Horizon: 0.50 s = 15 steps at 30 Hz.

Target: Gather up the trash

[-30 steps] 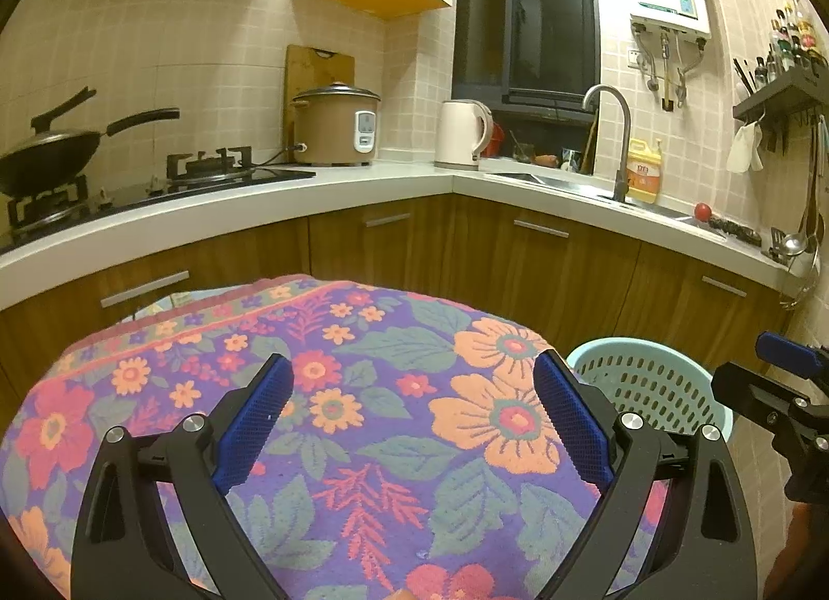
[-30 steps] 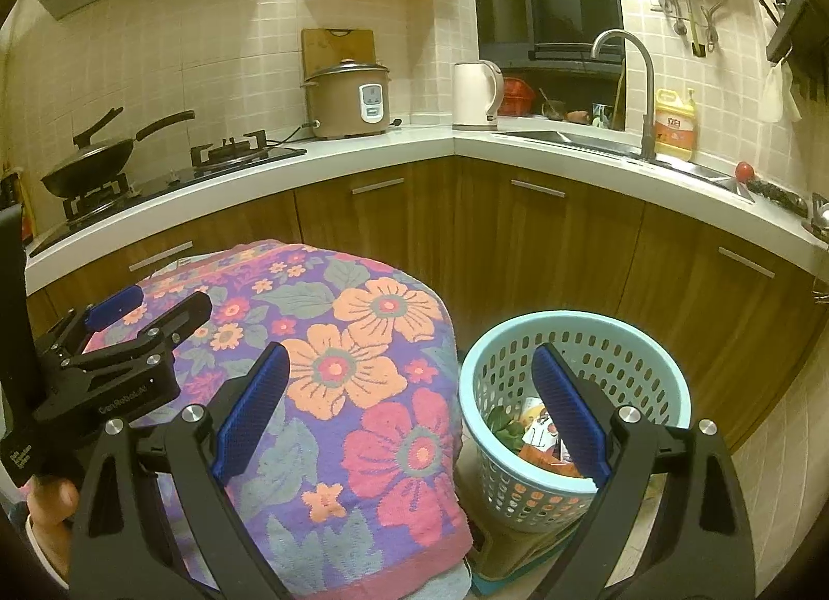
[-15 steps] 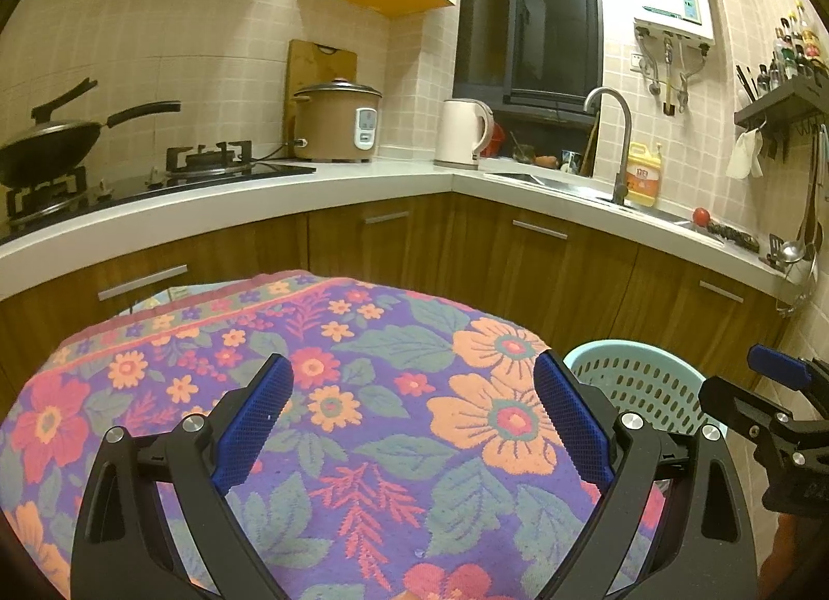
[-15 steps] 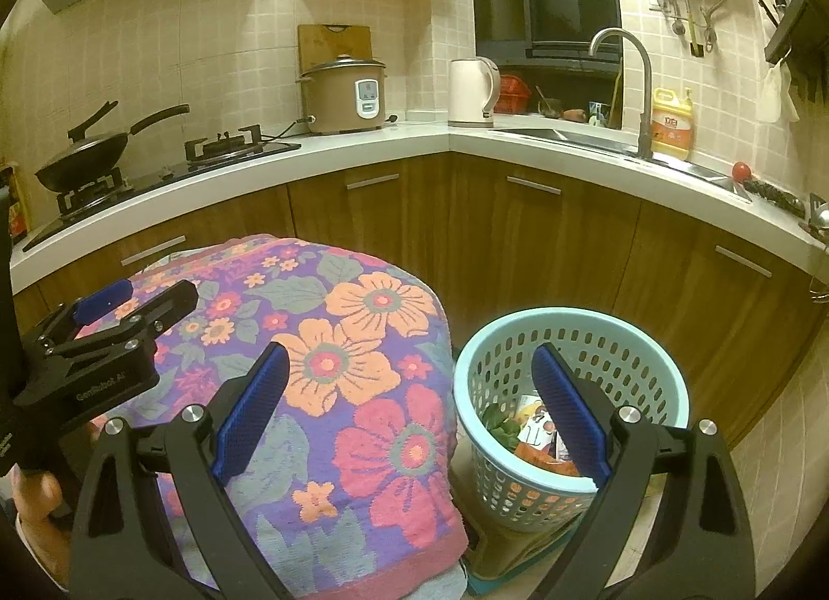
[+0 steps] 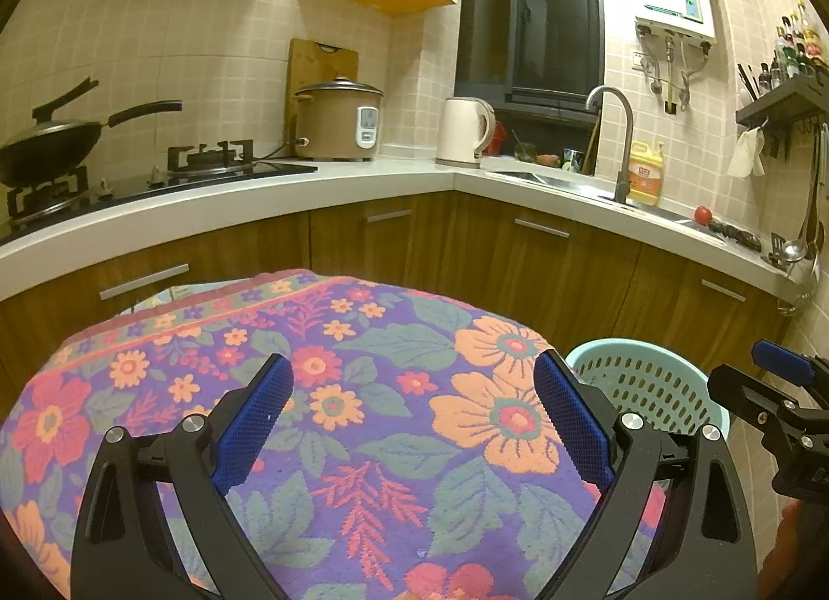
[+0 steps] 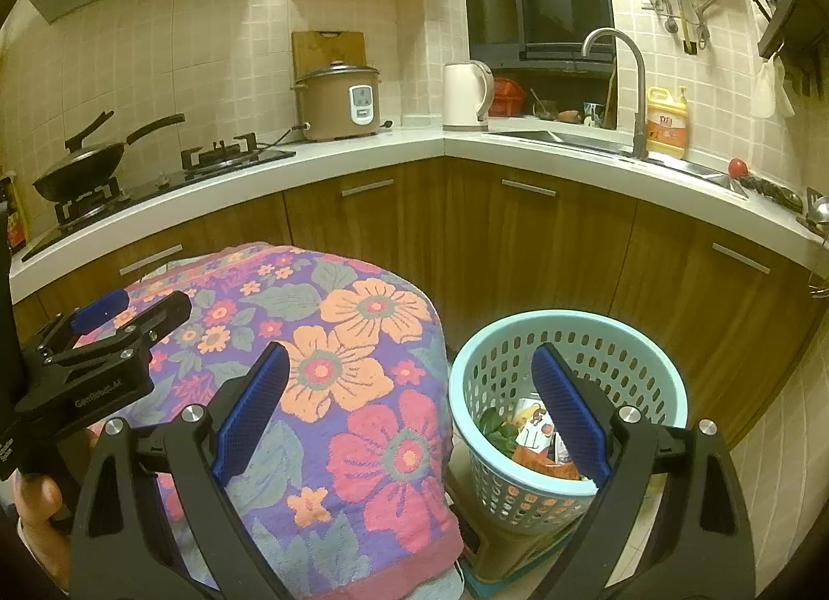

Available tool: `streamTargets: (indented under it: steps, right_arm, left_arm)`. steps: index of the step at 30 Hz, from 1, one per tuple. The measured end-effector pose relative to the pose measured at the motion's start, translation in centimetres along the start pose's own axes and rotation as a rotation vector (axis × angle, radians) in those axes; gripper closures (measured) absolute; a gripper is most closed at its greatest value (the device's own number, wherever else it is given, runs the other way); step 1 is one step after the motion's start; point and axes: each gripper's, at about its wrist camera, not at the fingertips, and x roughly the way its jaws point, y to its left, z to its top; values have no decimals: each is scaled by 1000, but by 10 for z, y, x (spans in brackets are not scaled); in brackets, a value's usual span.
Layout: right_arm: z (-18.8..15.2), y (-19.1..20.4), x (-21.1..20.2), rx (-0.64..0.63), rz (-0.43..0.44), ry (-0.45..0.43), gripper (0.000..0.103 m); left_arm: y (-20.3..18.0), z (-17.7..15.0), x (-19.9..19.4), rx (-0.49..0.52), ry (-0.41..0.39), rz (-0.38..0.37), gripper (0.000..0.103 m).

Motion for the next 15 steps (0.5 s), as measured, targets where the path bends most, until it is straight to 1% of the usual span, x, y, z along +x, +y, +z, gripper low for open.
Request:
streamTargets:
  steps: [4, 15]
  right_arm:
    - [-2, 0, 3, 3, -1, 8, 13]
    - [-2, -6, 0, 8, -19, -18, 13]
  left_arm:
    - [-1, 0, -1, 11, -10, 5, 11]
    - [-1, 0, 1, 15, -3, 3, 11]
